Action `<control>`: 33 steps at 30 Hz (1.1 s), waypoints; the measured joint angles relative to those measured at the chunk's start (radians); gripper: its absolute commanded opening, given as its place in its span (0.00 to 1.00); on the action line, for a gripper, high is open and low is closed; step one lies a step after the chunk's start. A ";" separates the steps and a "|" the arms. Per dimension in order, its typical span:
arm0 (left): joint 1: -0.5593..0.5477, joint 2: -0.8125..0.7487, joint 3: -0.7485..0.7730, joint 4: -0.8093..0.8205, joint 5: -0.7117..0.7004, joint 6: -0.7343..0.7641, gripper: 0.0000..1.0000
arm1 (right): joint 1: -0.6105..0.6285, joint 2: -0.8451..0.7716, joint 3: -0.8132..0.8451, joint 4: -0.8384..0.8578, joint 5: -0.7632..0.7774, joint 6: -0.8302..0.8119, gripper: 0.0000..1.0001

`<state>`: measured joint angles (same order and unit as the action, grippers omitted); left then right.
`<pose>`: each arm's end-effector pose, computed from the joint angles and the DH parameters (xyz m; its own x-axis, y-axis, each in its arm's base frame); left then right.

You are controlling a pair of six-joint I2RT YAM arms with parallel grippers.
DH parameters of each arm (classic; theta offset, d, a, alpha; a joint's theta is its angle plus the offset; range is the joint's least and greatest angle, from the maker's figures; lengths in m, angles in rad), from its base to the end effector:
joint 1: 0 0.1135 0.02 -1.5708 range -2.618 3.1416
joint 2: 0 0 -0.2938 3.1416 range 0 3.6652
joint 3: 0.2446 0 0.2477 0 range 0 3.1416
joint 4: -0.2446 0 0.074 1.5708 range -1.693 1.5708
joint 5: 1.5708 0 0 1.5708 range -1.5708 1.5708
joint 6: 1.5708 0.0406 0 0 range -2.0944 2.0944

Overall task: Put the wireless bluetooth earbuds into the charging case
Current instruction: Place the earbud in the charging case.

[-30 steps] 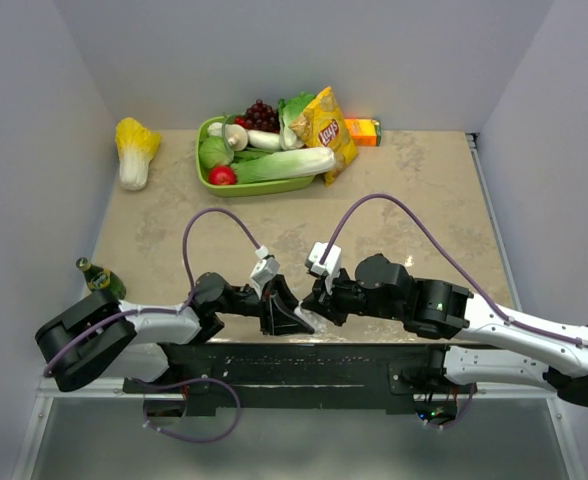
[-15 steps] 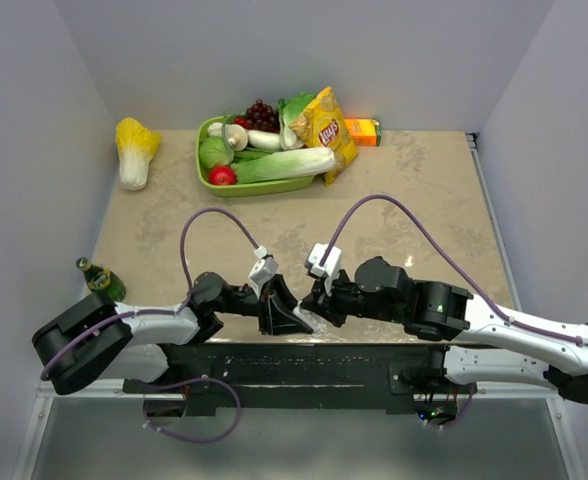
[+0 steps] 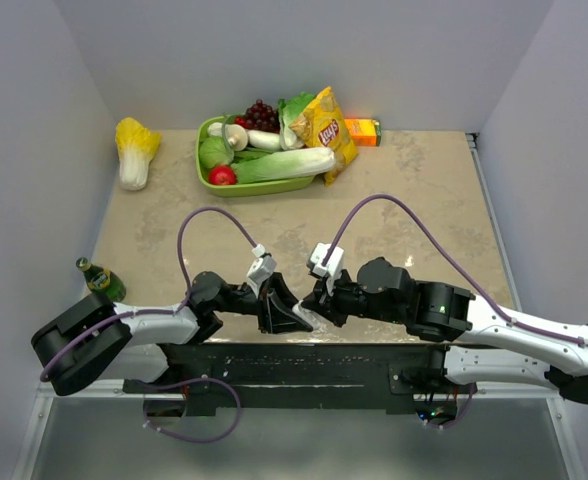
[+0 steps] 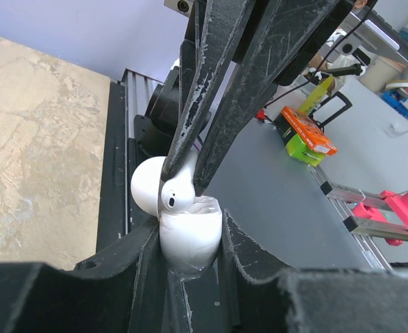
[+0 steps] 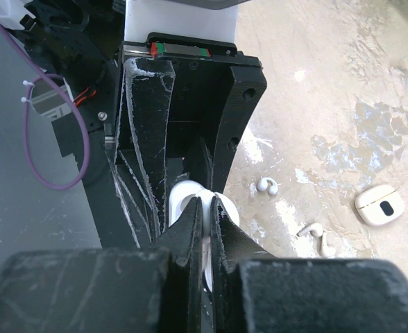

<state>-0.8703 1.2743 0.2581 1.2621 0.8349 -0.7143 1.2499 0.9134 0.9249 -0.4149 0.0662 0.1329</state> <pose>0.1123 -0.1799 0.2464 -0.5212 -0.0640 -0.8510 0.8407 -0.2103 -0.4990 0.0610 0.1751 0.3639 -0.2457 -0.3199 -0.9151 -0.9031 0.4185 0.0961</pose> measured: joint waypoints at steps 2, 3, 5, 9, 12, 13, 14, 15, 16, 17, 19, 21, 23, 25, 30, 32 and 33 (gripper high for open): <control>0.001 0.000 0.000 0.000 0.000 0.000 0.00 | 0.000 0.000 0.000 0.000 0.000 0.000 0.00; 0.003 0.000 0.000 0.000 0.000 0.000 0.00 | 0.000 0.000 0.000 0.000 -0.001 0.000 0.00; 0.006 0.000 0.000 0.000 0.001 0.000 0.00 | 0.000 0.000 -0.001 0.000 -0.001 0.000 0.00; 0.013 0.003 0.013 0.000 0.004 0.000 0.00 | 0.006 0.000 -0.003 0.003 -0.005 0.000 0.00; 0.013 0.005 0.017 0.000 0.009 0.000 0.00 | 0.009 -0.004 -0.005 0.003 -0.005 0.000 0.00; 0.013 0.006 0.019 0.000 0.012 0.000 0.00 | 0.009 -0.004 -0.005 0.003 -0.005 0.000 0.00; 0.014 0.007 0.020 0.000 0.014 0.000 0.00 | 0.010 -0.005 -0.005 0.003 -0.004 -0.001 0.00; 0.014 0.008 0.021 0.000 0.017 -0.001 0.00 | 0.011 -0.005 -0.005 0.003 -0.003 0.000 0.00; 0.014 0.010 0.022 0.000 0.019 -0.004 0.00 | 0.013 -0.004 -0.005 0.003 -0.001 -0.001 0.00; 0.014 0.011 0.023 0.000 0.022 -0.005 0.00 | 0.013 -0.004 -0.005 0.003 0.000 -0.001 0.00; 0.016 0.012 0.025 -0.001 0.025 -0.008 0.00 | 0.013 -0.004 -0.005 0.003 0.002 -0.001 0.01; 0.018 0.013 0.026 -0.001 0.026 -0.009 0.00 | 0.013 -0.003 -0.005 0.003 0.004 -0.001 0.04; 0.018 0.013 0.026 -0.002 0.026 -0.009 0.00 | 0.013 -0.003 -0.005 0.003 0.005 0.001 0.10; 0.018 0.013 0.026 -0.002 0.026 -0.009 0.00 | 0.013 -0.003 -0.006 0.006 0.005 0.007 0.14; 0.019 0.013 0.026 -0.006 0.026 -0.009 0.00 | 0.013 -0.007 -0.024 0.032 0.016 0.029 0.21; 0.019 0.013 0.026 -0.006 0.025 -0.008 0.00 | 0.014 -0.011 -0.028 0.037 0.020 0.039 0.27; 0.019 0.013 0.026 -0.006 0.025 -0.008 0.00 | 0.013 -0.013 -0.029 0.037 0.022 0.043 0.29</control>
<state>-0.8509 1.2869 0.2844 1.2564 0.8600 -0.7227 1.2633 0.9001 0.8959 -0.3775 0.0883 0.1764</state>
